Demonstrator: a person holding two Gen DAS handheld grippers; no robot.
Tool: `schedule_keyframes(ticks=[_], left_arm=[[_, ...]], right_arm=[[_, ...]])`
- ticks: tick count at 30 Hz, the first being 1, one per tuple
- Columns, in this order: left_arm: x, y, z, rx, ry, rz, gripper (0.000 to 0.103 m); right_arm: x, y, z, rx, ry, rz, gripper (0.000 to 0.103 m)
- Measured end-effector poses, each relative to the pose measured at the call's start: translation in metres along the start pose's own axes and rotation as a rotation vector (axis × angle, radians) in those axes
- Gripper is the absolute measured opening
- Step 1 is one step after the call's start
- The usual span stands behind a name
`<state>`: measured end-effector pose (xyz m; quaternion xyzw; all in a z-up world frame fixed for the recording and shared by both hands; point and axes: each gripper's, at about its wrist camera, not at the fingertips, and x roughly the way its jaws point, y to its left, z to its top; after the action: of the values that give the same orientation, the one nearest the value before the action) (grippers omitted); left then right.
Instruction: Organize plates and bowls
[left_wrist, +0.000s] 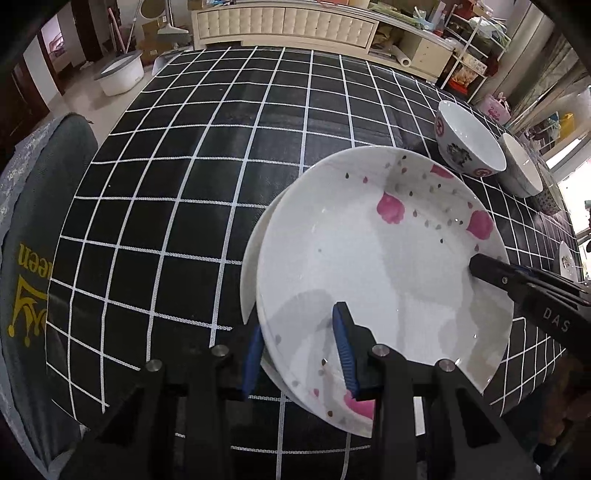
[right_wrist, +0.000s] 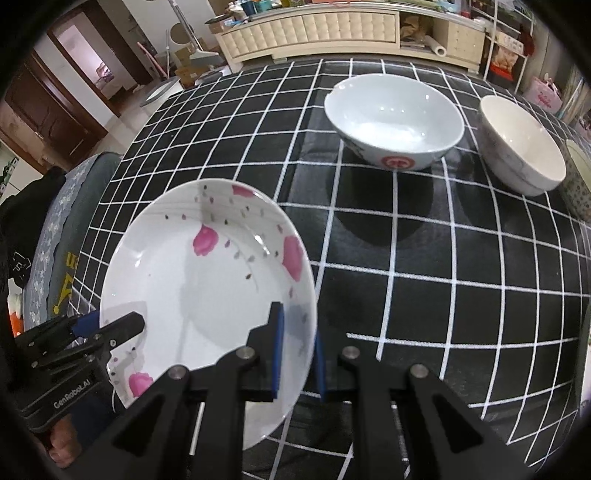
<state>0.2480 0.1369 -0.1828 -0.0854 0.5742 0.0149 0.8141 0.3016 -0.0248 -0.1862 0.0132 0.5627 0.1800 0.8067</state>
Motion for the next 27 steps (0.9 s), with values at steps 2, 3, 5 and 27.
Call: schedule_keyframes(ticks=[2, 3, 5, 27], left_arm=[[-0.002, 0.001, -0.001, -0.004, 0.000, -0.004, 0.034], [-0.003, 0.002, -0.001, -0.010, -0.001, -0.007, 0.034], [-0.004, 0.004, 0.000, -0.020, 0.000, -0.017, 0.034], [-0.040, -0.005, -0.008, 0.038, -0.069, 0.048, 0.034]], right_arm=[[0.000, 0.000, 0.000, 0.003, 0.005, -0.001, 0.019], [0.001, 0.001, 0.000, 0.001, 0.008, -0.003, 0.020], [0.001, 0.004, 0.000, -0.011, 0.009, -0.016, 0.021], [-0.030, 0.012, -0.011, -0.024, -0.028, -0.062, 0.022]])
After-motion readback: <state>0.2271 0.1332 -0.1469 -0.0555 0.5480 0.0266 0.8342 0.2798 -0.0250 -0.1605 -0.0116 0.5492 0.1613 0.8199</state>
